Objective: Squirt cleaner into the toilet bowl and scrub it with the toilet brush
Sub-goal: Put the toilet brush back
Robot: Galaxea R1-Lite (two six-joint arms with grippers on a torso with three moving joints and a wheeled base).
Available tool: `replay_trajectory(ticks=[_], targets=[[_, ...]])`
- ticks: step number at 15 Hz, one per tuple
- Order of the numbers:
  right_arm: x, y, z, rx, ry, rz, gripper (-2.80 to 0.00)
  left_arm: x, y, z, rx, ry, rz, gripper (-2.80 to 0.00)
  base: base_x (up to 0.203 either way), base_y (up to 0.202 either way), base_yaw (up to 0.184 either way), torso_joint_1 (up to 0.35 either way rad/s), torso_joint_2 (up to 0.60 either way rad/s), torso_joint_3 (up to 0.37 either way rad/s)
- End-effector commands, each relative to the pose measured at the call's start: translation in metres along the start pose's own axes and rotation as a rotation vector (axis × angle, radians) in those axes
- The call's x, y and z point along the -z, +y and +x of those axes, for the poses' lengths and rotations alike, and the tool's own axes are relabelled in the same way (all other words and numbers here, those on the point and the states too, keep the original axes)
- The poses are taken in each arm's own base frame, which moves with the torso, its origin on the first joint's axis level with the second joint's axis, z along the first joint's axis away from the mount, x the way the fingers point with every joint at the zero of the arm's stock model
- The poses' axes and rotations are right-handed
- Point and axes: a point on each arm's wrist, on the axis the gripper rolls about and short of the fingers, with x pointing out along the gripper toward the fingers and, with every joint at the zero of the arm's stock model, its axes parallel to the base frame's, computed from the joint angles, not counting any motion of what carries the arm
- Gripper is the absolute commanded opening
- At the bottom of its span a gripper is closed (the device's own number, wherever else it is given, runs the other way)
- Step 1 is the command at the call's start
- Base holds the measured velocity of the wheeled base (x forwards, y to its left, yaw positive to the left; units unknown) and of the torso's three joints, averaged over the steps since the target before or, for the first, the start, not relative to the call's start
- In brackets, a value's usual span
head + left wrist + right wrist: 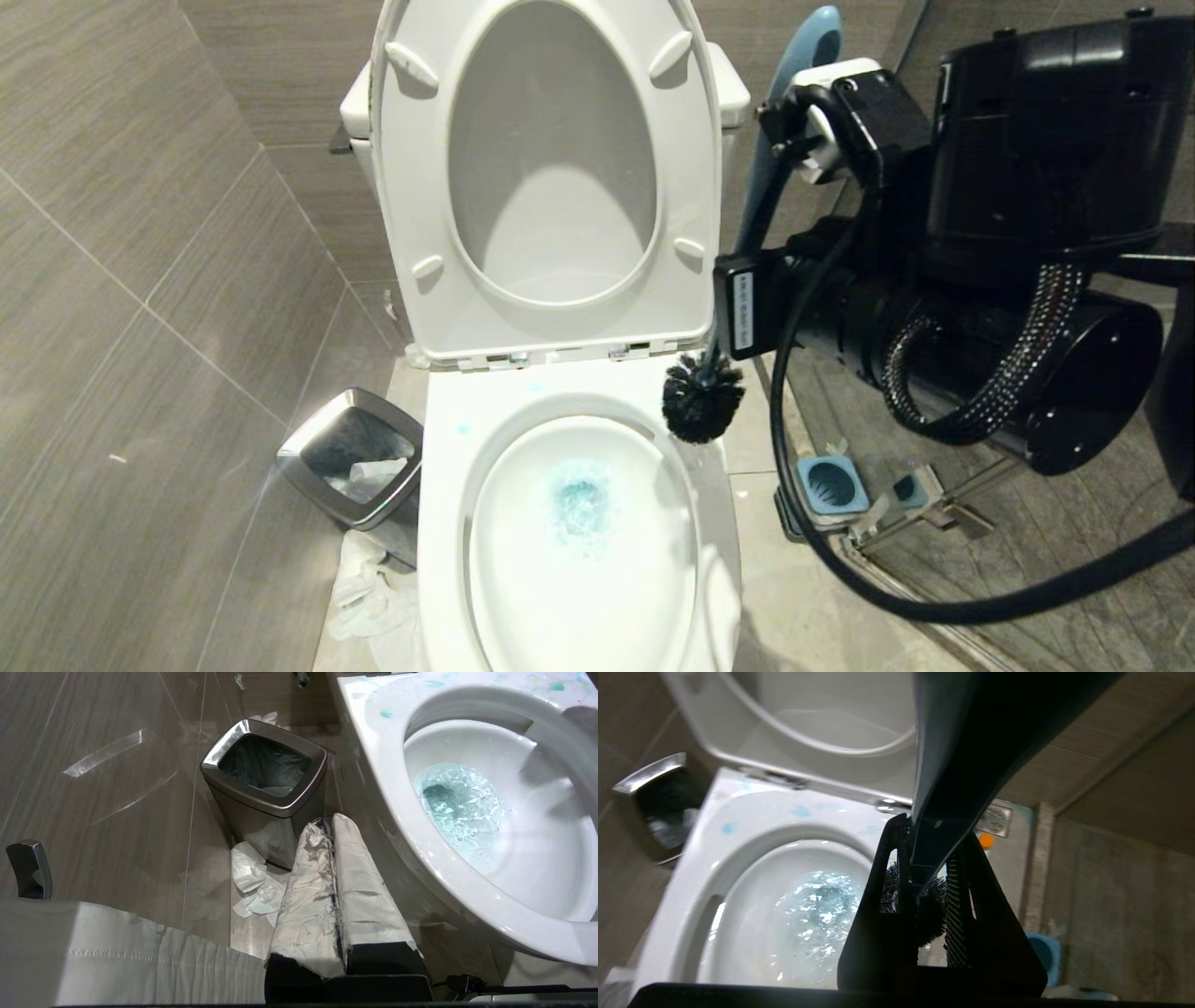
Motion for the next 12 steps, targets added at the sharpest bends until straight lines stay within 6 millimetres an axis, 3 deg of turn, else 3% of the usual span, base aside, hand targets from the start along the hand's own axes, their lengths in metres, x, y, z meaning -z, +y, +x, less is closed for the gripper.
replay_trajectory(ticks=[1, 6, 10, 12], targets=[[-0.005, -0.030, 0.003, 0.089, -0.012, 0.020, -2.80, 0.000, 0.000, 0.000, -0.001, 0.001, 0.000, -2.80, 0.000, 0.000, 0.000, 0.000, 0.00, 0.000], [0.005, -0.098, 0.009, 0.231, 0.017, 0.029, -2.80, 0.000, 0.000, 0.000, 0.001, 0.001, 0.003, -2.80, 0.000, 0.000, 0.000, 0.000, 0.00, 0.000], [0.048, -0.148, 0.004, 0.282, 0.136, 0.033, -2.80, 0.000, 0.000, 0.000, 0.001, 0.001, 0.005, -2.80, 0.000, 0.000, 0.000, 0.000, 0.00, 0.000], [0.068, -0.160, 0.006, 0.292, 0.156, 0.049, -2.80, 0.000, 0.000, 0.000, 0.001, 0.001, 0.005, -2.80, 0.000, 0.000, 0.000, 0.000, 0.00, 0.000]])
